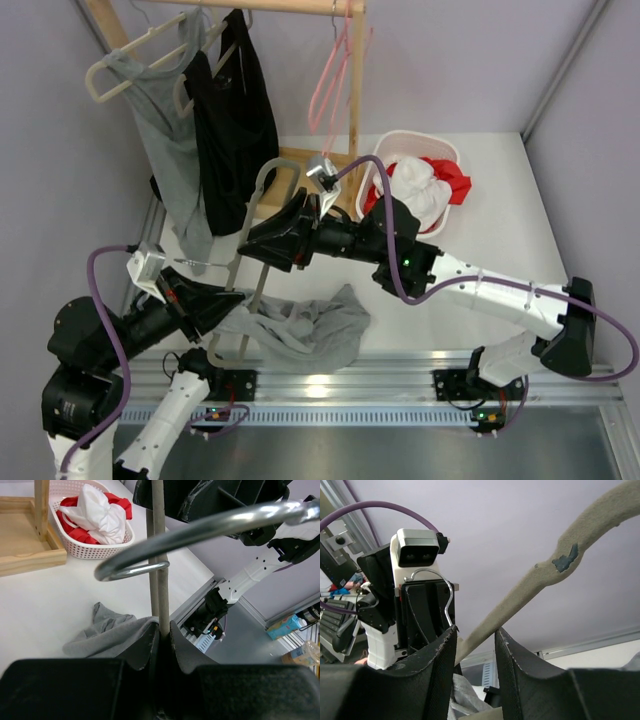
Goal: Remove the tank top from the hanger
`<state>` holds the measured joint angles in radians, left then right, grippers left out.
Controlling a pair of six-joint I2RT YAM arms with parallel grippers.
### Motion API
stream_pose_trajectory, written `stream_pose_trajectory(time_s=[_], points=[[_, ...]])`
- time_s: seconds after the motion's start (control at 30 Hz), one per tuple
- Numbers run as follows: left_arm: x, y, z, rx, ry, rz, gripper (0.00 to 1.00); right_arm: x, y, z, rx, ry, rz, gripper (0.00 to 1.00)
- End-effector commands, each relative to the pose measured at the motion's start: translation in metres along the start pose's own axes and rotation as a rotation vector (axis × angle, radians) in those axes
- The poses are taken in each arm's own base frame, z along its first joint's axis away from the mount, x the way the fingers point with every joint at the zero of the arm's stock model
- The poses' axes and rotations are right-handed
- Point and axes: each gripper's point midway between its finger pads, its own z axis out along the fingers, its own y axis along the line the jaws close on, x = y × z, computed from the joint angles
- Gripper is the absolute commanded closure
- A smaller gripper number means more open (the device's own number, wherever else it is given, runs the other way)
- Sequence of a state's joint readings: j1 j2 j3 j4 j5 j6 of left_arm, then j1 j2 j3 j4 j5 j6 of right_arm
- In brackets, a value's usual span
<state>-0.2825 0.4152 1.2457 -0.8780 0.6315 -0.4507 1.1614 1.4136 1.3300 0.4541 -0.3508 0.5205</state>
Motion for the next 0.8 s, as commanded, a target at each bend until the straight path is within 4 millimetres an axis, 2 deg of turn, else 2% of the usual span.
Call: stream_pose_trajectory(time_s=[0.0,0.13,0.17,0.2,0.23,0.27,0.5,0.6,0.63,0.73,0.77], points=[[-0.005,-0.011,0.005,0.082,0.000,0.016,1.00,-0.037,0.016,-0.004,-0.026,-0.085,-0.053,0.65],[0.000,-0.011,0.007,0.093,0.021,-0.002,1.00,-0.038,0.019,0.006,-0.067,-0.097,-0.027,0.71],[0.000,-0.010,0.007,0.090,0.019,0.000,1.00,-0.032,0.019,0.010,-0.081,-0.083,-0.006,0.78],[0.000,-0.009,0.007,0.087,0.019,-0.003,1.00,-0.035,0.021,0.013,-0.091,-0.087,-0.001,0.85],[0.000,-0.010,0.006,0.086,0.014,0.001,1.00,-0.033,0.020,0.014,-0.092,-0.082,0.006,0.97],[-0.001,-0.010,0.006,0.084,0.011,0.005,1.00,-0.032,0.019,0.014,-0.086,-0.081,0.008,1.00],[-0.003,-0.006,0.006,0.060,-0.004,0.005,0.94,-0.033,0.016,0.003,-0.052,-0.096,0.000,1.00],[-0.008,-0.004,0.003,0.029,-0.038,0.019,0.68,-0.035,0.015,0.000,-0.041,-0.105,-0.002,1.00],[-0.011,-0.003,0.002,0.015,-0.054,0.025,0.54,-0.035,0.016,0.000,-0.040,-0.106,0.001,1.00],[-0.024,-0.002,-0.008,-0.034,-0.128,0.053,0.35,-0.035,0.013,-0.002,-0.024,-0.115,0.001,1.00],[-0.027,-0.001,-0.010,-0.051,-0.146,0.057,0.33,-0.036,0.012,-0.004,-0.017,-0.127,0.001,1.00]])
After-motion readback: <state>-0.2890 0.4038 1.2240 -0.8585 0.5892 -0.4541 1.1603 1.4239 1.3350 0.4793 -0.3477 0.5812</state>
